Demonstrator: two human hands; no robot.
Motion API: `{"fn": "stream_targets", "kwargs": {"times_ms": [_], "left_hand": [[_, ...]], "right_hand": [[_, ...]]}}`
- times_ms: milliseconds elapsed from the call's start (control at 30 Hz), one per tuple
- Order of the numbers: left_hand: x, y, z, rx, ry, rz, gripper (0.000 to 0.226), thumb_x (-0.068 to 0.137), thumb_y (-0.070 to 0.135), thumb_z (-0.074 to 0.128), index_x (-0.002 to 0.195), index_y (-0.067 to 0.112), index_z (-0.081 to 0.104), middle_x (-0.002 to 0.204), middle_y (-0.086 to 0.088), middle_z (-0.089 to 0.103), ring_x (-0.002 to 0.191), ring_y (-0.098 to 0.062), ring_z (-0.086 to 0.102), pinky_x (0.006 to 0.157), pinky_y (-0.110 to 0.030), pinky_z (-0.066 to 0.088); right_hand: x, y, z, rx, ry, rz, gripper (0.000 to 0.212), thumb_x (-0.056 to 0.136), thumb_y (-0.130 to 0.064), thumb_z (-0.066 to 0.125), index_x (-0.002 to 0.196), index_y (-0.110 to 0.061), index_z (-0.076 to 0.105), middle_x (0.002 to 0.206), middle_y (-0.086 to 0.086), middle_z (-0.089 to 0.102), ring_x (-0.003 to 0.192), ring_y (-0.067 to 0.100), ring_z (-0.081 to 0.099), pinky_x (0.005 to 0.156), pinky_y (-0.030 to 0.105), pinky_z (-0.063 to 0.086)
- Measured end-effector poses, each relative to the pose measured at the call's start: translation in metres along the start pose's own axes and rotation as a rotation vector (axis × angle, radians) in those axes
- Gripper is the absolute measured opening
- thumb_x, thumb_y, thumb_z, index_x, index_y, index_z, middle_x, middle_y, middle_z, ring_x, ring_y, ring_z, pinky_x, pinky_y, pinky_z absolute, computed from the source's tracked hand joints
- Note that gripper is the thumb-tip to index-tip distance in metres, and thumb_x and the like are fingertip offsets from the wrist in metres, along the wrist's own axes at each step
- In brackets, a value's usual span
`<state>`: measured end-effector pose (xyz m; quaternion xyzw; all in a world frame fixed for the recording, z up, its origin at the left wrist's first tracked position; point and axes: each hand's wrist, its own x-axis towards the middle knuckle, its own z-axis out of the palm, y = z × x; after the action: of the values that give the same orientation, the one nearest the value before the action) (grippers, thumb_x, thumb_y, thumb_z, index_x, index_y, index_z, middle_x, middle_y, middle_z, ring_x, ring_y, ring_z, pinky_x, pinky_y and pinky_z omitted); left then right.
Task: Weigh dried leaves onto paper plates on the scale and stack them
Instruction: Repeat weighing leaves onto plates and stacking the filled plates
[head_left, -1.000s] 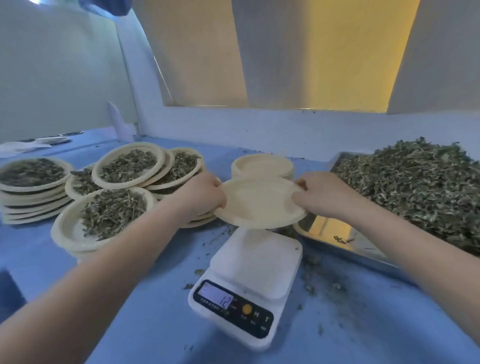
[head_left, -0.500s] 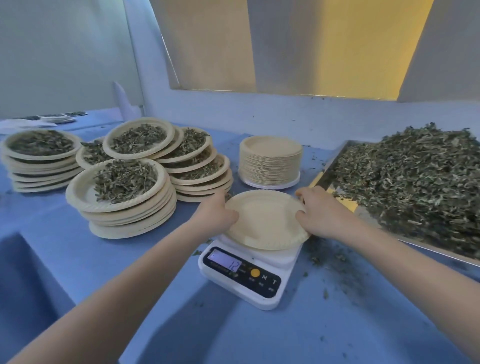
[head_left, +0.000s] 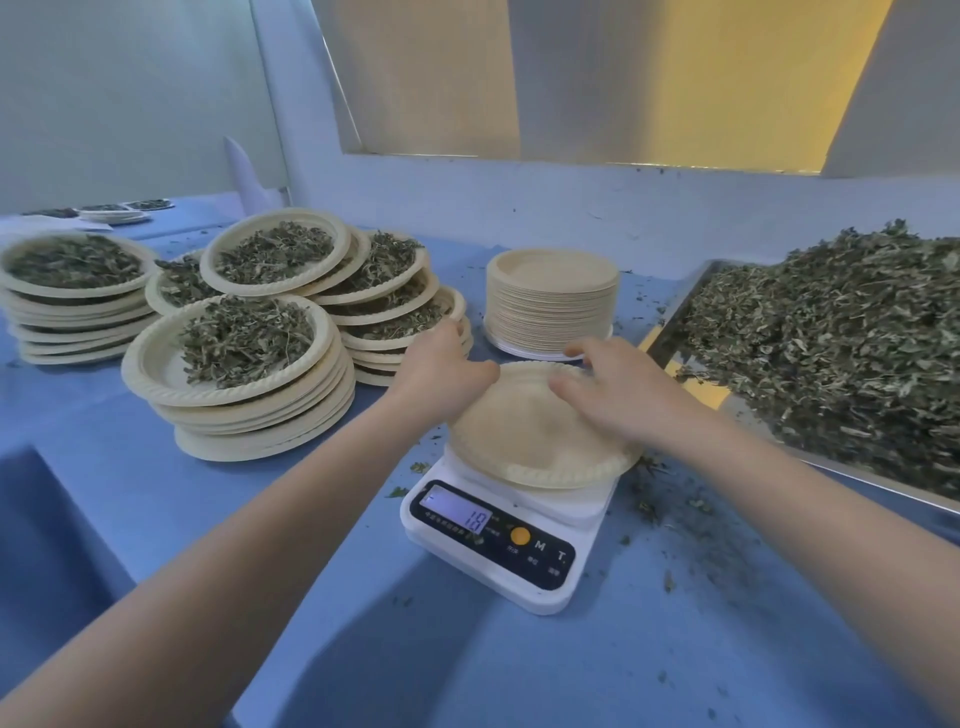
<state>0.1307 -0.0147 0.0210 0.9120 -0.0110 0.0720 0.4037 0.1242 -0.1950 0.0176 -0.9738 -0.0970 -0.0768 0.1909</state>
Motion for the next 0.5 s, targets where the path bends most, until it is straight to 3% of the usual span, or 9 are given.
{"fn": "stream_targets", "kwargs": {"times_ms": [67, 100, 133, 300, 367, 500], "left_hand": [[0.002, 0.0008, 0.0035, 0.039, 0.004, 0.016, 0.033, 0.083, 0.025, 0.062, 0.113, 0.023, 0.05, 0.103, 0.005, 0.05, 0.096, -0.017, 0.045, 0.06, -0.022, 0.034], [0.0007, 0.0026, 0.0043, 0.06, 0.02, 0.029, 0.02, 0.082, 0.024, 0.063, 0.092, 0.03, 0.046, 0.087, 0.01, 0.043, 0.089, -0.016, 0.042, 0.056, -0.02, 0.031], [0.0008, 0.0029, 0.006, 0.076, 0.022, 0.041, 0.027, 0.081, 0.024, 0.063, 0.08, 0.032, 0.037, 0.08, 0.012, 0.036, 0.085, -0.015, 0.039, 0.056, -0.019, 0.029], [0.0028, 0.0055, 0.0094, 0.158, 0.021, 0.105, 0.035, 0.08, 0.026, 0.065, 0.098, 0.02, 0.035, 0.102, 0.001, 0.038, 0.093, -0.018, 0.038, 0.073, -0.028, 0.032], [0.0031, 0.0068, 0.0093, 0.164, 0.018, 0.115, 0.035, 0.079, 0.027, 0.065, 0.105, 0.019, 0.043, 0.108, -0.004, 0.043, 0.104, -0.022, 0.043, 0.077, -0.028, 0.031], [0.0021, 0.01, 0.0113, 0.19, 0.027, 0.161, 0.059, 0.079, 0.026, 0.066, 0.131, 0.009, 0.042, 0.129, -0.011, 0.045, 0.125, -0.026, 0.038, 0.088, -0.03, 0.034]], "right_hand": [[0.001, -0.0026, 0.002, -0.009, -0.01, -0.008, 0.054, 0.094, -0.043, 0.043, 0.14, -0.016, 0.038, 0.142, 0.009, 0.041, 0.13, 0.025, 0.04, 0.103, 0.045, 0.037], [0.0016, -0.0037, 0.0029, -0.016, -0.014, -0.014, 0.055, 0.093, -0.043, 0.043, 0.141, -0.016, 0.038, 0.143, 0.009, 0.041, 0.13, 0.025, 0.04, 0.103, 0.045, 0.037], [0.0021, -0.0042, 0.0037, -0.02, -0.014, -0.018, 0.055, 0.093, -0.044, 0.044, 0.141, -0.016, 0.038, 0.143, 0.009, 0.04, 0.13, 0.025, 0.04, 0.103, 0.045, 0.037], [0.003, -0.0053, 0.004, -0.05, 0.012, 0.008, 0.055, 0.092, -0.046, 0.045, 0.14, -0.02, 0.038, 0.141, 0.009, 0.041, 0.13, 0.027, 0.038, 0.104, 0.047, 0.036], [0.003, -0.0046, 0.0032, -0.066, 0.012, 0.015, 0.055, 0.092, -0.046, 0.045, 0.14, -0.021, 0.038, 0.141, 0.008, 0.04, 0.131, 0.027, 0.037, 0.104, 0.048, 0.035], [0.003, -0.002, 0.0011, -0.054, -0.007, 0.016, 0.054, 0.093, -0.046, 0.046, 0.14, -0.021, 0.038, 0.142, 0.008, 0.039, 0.131, 0.026, 0.036, 0.105, 0.049, 0.034]]}}
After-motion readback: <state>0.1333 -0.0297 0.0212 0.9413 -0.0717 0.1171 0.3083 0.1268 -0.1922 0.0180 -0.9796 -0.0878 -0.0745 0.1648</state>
